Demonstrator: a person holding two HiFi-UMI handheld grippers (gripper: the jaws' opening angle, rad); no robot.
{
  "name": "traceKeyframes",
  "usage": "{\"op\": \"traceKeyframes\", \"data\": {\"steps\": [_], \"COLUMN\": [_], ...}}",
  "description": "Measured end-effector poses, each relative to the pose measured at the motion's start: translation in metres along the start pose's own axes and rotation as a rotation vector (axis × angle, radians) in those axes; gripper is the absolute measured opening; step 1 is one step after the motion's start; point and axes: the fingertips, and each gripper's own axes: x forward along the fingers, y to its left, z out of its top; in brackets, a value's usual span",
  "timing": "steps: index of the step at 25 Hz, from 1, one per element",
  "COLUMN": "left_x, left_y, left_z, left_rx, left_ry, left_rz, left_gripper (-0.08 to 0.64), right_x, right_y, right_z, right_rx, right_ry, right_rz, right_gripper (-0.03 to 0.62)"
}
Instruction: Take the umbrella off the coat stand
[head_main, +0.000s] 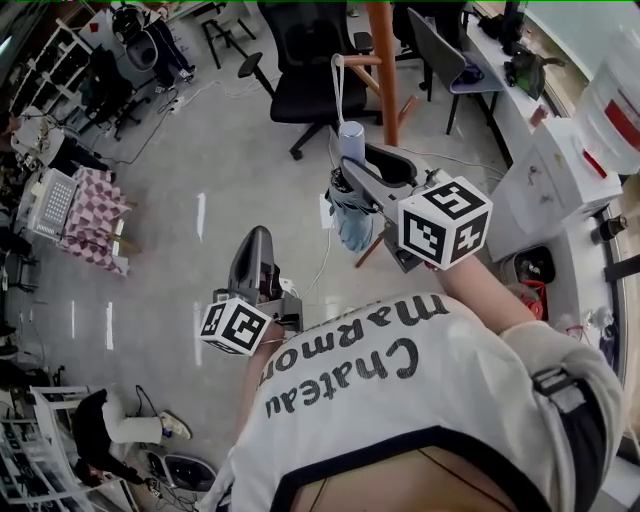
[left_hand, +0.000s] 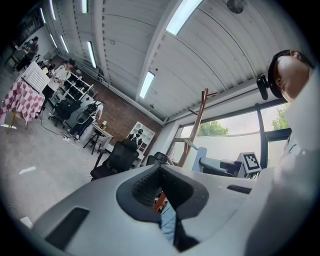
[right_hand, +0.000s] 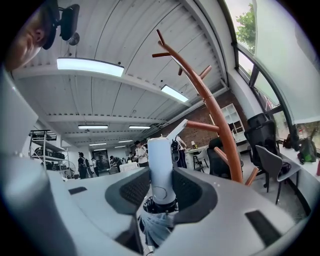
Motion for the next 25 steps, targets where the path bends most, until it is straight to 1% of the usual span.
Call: {"op": "traceKeyframes", "data": {"steps": [5,11,16,19,25], "left_x": [-0.005,-0.010,-0.009,-0.010,-0.012], "left_y": [0.003,0.003,-0.011,-0.024,-0.053], "left_z": [0.007,0.011,0.009,0.007,0.010], "left_rx": [0.005,0.004,0.013,0.051,0.192], "left_ry": [-0.022,-0.030,-0.010,-0.004,-0.035], "left_rz": [0.011,0.016,-0.036,-0.057,-0.066], "left_gripper": [0.021,0.021,0.021,0.021,0.021], "right_x": [0.004,0.005,-0.002,-0.013,-0.041], "right_y": [0.009,0.017,0.018,0.016,0.007], "right_z": [0.004,0.005,-0.001,-0.006,-0.010], "right_rx": [-0.030,-0.024,-0.023,-0.019,-0.017], "right_ry": [-0.003,-0.003,0.003,0.005,-0.023], "right_rz": [0.018,0.033,0.025,0.016,-0.029], "right_gripper": [0.155,0.155,0.155,0.155,0.155]}}
